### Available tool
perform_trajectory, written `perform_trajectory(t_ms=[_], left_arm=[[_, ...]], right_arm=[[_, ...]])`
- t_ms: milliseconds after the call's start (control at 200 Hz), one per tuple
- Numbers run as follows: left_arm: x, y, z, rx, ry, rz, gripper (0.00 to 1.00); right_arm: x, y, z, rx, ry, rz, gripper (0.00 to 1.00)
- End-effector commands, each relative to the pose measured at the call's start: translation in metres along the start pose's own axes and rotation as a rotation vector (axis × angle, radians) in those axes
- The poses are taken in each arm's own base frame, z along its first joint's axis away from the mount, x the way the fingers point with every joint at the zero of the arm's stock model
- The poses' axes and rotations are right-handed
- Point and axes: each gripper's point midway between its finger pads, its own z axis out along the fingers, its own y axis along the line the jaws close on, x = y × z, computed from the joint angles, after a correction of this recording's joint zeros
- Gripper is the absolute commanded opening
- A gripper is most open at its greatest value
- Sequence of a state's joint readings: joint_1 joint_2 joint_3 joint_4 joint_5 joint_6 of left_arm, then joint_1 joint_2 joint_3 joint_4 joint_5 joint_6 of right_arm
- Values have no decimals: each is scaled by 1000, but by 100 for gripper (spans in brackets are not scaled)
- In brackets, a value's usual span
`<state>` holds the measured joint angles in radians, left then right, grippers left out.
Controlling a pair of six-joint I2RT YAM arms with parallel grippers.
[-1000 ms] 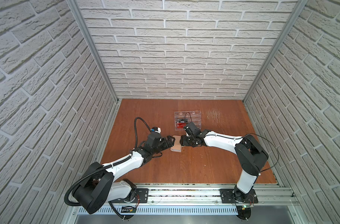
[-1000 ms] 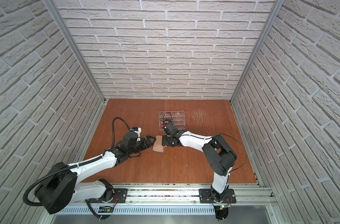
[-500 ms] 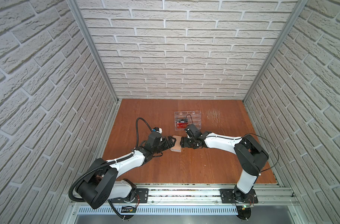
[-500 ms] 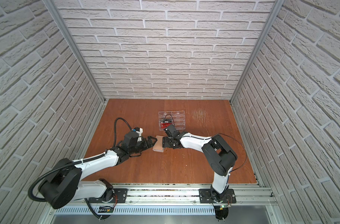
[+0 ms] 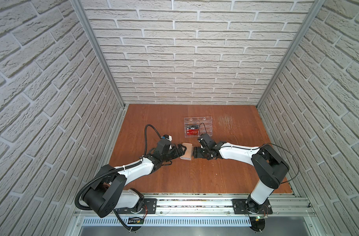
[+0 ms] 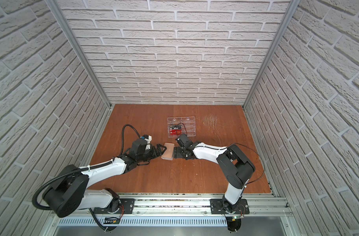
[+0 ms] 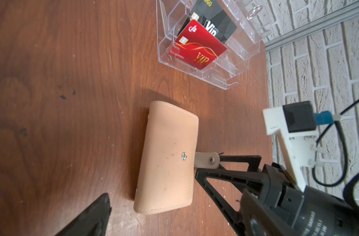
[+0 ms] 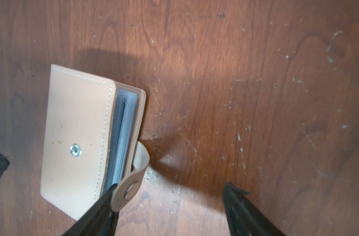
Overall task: Take the credit cards out of the card holder
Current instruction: Open the card holder at the center of the table.
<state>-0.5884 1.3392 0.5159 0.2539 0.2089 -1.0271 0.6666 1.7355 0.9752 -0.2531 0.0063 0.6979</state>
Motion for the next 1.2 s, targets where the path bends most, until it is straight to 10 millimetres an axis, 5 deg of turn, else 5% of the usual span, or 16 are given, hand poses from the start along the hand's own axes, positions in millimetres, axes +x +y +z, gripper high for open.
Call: perform_trajectory(t_ms=[0, 290, 685, 1195], left_arm=[[-10, -10, 1, 57, -25, -31, 99], [-22, -6, 1, 243, -23, -328, 99], [-24, -10, 6, 314, 0, -477, 98], [-32, -18, -15, 320, -21, -324, 99]], right_arm=[[-11, 9, 0, -24, -25, -4, 80], [-20, 20, 0, -50, -29, -2, 80], [-25, 28, 1, -70, -26, -1, 81], [-30, 38, -6, -109, -45, -5, 81]])
